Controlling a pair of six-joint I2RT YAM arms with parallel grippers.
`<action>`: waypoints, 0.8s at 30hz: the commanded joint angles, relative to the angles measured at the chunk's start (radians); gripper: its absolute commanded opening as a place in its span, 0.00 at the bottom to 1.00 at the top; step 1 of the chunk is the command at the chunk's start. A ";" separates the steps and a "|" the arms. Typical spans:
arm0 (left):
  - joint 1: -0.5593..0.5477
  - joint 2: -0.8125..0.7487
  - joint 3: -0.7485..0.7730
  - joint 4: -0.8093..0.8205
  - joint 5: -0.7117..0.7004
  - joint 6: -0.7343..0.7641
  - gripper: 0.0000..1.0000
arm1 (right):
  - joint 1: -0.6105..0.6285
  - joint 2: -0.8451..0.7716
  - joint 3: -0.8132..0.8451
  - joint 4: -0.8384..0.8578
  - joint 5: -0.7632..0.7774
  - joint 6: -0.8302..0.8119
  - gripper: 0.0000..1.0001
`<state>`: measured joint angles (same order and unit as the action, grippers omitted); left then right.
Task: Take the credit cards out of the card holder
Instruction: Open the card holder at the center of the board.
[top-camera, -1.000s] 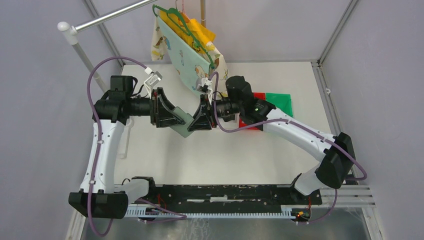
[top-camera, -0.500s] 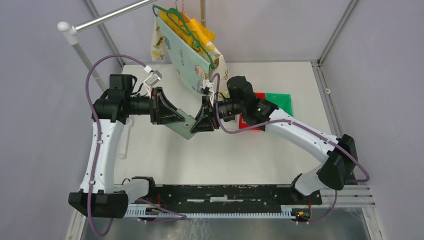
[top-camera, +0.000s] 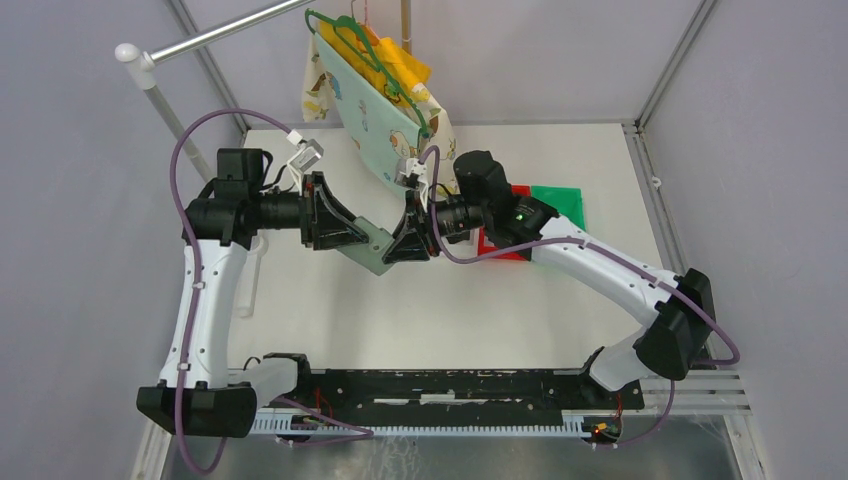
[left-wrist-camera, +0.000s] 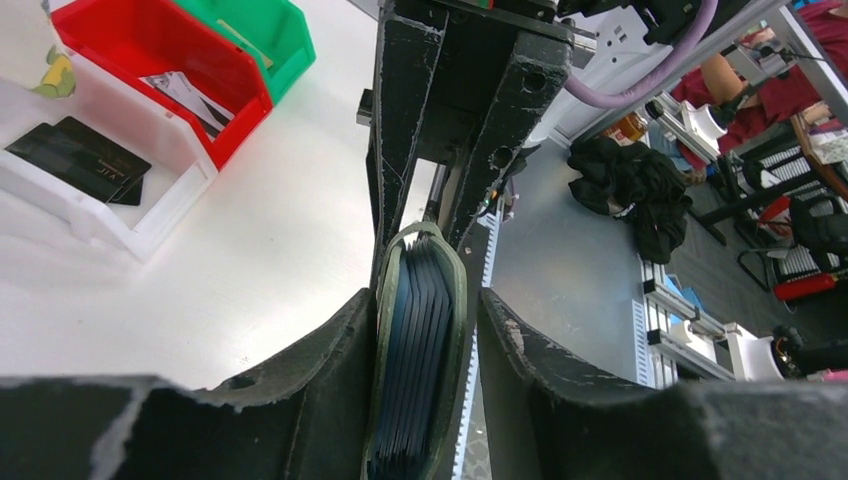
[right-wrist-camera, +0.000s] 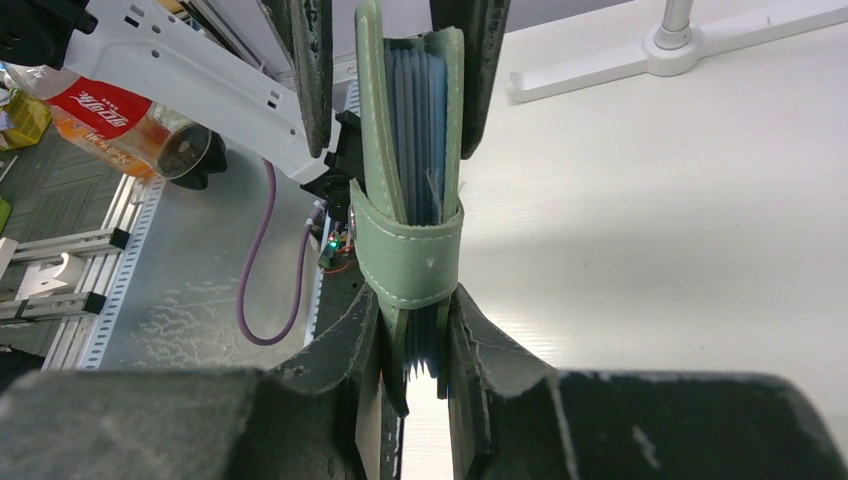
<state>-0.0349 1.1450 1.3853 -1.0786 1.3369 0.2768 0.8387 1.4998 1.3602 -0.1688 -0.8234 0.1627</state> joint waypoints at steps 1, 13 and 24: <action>0.005 -0.053 0.006 0.076 -0.004 -0.087 0.44 | -0.018 -0.035 0.039 0.020 0.049 -0.015 0.18; 0.006 -0.131 -0.123 0.408 -0.257 -0.372 0.02 | -0.018 -0.035 0.139 -0.107 0.362 0.001 0.80; 0.006 -0.163 -0.291 0.563 -0.610 -0.628 0.02 | 0.178 -0.092 0.089 -0.073 1.090 0.027 0.85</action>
<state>-0.0341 1.0088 1.1118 -0.6411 0.8295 -0.1883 0.9108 1.4063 1.4528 -0.3004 0.0154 0.2039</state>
